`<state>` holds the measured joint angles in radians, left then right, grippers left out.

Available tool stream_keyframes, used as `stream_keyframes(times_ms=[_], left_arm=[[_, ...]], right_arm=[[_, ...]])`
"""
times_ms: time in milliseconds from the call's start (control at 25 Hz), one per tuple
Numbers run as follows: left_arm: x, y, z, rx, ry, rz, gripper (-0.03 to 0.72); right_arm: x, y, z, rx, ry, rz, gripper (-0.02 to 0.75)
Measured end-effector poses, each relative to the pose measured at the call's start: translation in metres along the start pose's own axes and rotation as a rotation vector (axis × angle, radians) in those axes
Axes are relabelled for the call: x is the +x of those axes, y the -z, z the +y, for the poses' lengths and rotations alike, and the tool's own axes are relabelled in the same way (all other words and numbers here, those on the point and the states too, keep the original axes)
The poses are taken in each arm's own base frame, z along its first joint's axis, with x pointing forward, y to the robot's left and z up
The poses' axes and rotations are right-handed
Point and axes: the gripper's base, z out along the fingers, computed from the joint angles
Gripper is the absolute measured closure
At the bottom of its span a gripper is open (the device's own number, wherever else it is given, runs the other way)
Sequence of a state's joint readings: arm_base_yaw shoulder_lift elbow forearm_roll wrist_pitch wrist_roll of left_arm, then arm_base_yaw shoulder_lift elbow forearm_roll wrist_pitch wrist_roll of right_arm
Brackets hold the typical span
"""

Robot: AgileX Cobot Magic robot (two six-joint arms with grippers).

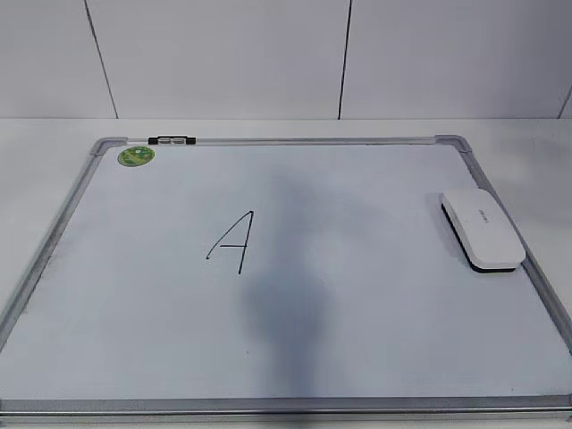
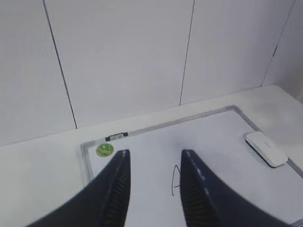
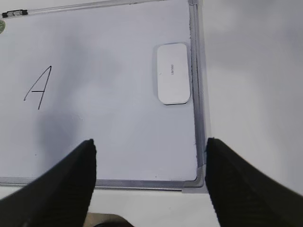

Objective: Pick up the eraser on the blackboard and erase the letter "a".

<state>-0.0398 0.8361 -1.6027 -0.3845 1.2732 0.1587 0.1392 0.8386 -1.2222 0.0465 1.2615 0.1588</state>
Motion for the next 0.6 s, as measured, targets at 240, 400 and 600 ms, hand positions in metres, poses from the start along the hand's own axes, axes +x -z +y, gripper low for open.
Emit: stream_keyframes(times_ms=[240,400,600], left_arm=[[0.039,0.058,-0.022,-0.032,-0.055,-0.119,0.435],[0.074,0.070,-0.027,-0.034,-0.060,-0.124,0.435],[0.122,0.068,-0.028,-0.042,-0.051,-0.093,0.436]], right_arm=[[0.041,0.020,0.000,-0.082,-0.018,-0.045,0.178],[0.069,0.034,0.000,-0.131,-0.012,-0.094,0.178],[0.102,0.043,-0.005,-0.147,0.020,-0.153,0.178]])
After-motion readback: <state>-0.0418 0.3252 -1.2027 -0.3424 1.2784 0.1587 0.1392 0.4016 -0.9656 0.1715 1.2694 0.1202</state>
